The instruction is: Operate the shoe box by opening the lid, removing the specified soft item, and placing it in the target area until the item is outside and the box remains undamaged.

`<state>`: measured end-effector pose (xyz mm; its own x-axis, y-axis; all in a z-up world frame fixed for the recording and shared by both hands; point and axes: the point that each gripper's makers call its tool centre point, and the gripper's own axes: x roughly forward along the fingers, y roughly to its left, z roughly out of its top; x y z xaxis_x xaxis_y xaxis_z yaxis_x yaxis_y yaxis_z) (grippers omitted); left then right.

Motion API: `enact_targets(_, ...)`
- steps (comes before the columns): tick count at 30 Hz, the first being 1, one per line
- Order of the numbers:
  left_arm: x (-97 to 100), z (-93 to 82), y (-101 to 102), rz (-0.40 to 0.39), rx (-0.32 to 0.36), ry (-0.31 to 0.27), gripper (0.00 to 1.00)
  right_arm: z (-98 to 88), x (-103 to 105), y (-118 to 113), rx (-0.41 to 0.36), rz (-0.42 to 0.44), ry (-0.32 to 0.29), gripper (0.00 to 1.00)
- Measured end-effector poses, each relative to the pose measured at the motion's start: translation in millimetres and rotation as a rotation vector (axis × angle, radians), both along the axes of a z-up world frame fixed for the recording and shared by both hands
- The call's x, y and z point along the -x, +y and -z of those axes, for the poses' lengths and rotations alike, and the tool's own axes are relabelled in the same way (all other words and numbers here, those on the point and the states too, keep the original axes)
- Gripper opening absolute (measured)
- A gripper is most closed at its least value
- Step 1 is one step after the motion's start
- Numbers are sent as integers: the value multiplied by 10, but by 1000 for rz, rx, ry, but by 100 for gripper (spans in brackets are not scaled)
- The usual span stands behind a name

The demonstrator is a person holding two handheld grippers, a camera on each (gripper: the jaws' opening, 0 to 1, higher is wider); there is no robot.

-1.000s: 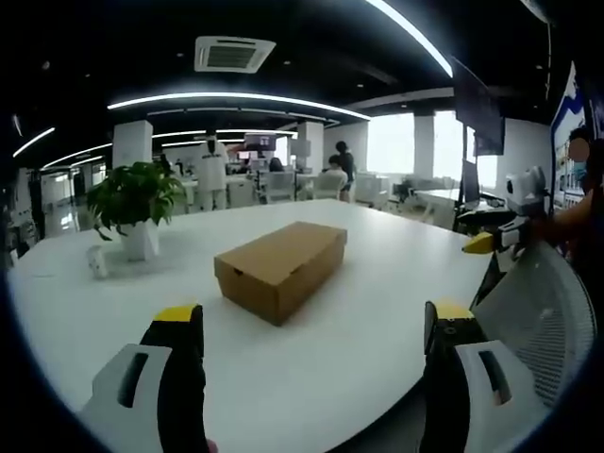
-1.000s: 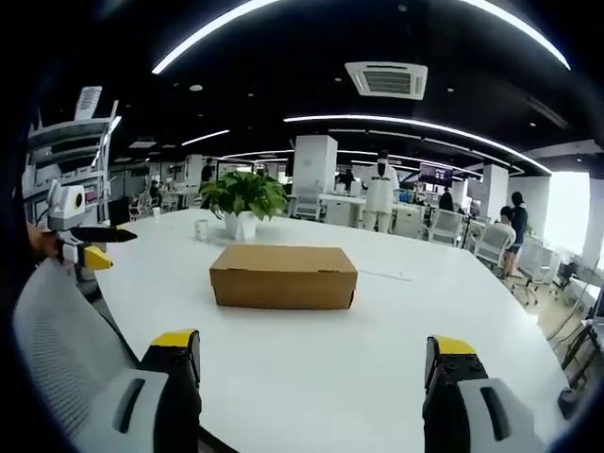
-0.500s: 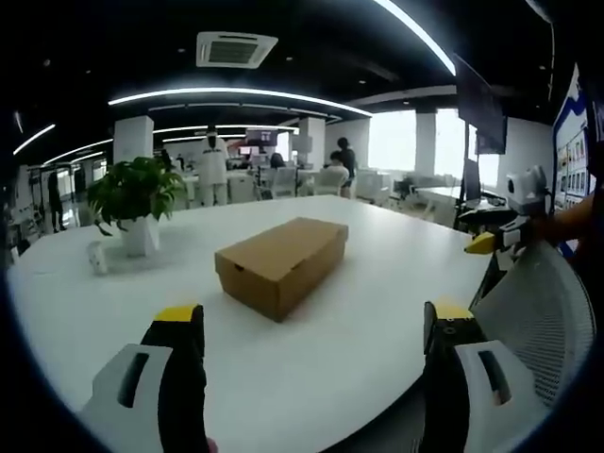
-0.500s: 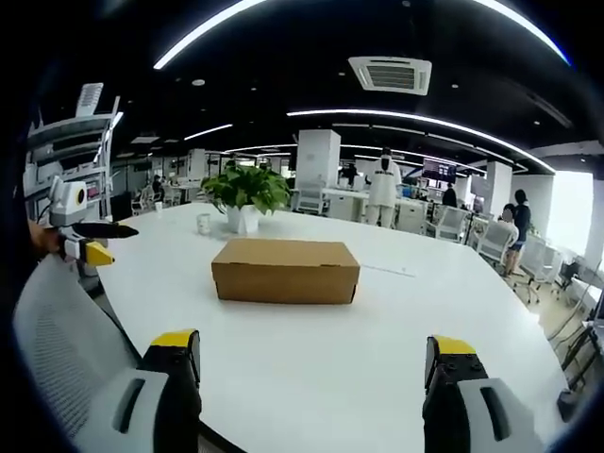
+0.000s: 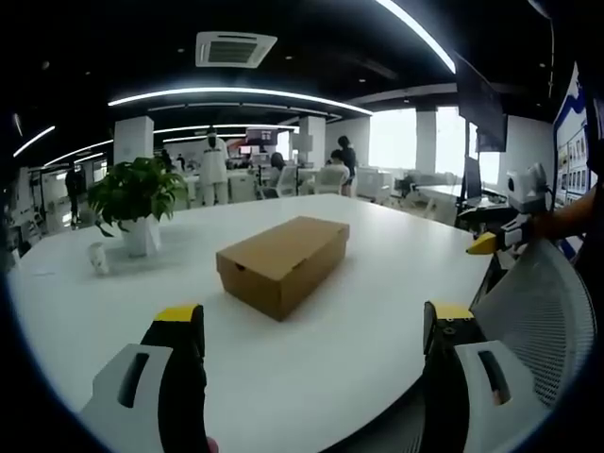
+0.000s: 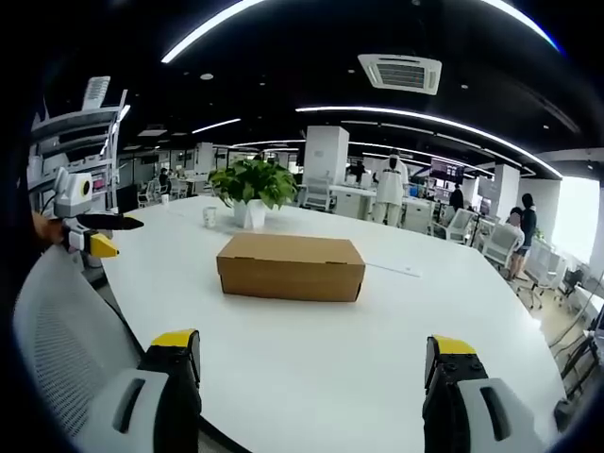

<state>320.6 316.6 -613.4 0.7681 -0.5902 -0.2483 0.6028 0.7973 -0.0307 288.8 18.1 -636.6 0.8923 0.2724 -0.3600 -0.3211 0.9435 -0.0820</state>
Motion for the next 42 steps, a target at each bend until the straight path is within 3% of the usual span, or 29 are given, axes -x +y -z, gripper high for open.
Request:
enact_targets(19, -87, 96, 56, 8, -48, 26, 97, -95, -95, -89, 32, -33, 1, 100)
enact_targets(21, -111, 110, 53, 18, -54, 36, 97, -112, -113, -112, 30, -35, 1, 96)
enact_targets(42, -453, 132, 66, 0, -61, 61, 95, -154, -433, -96, 42, -113, -2, 98)
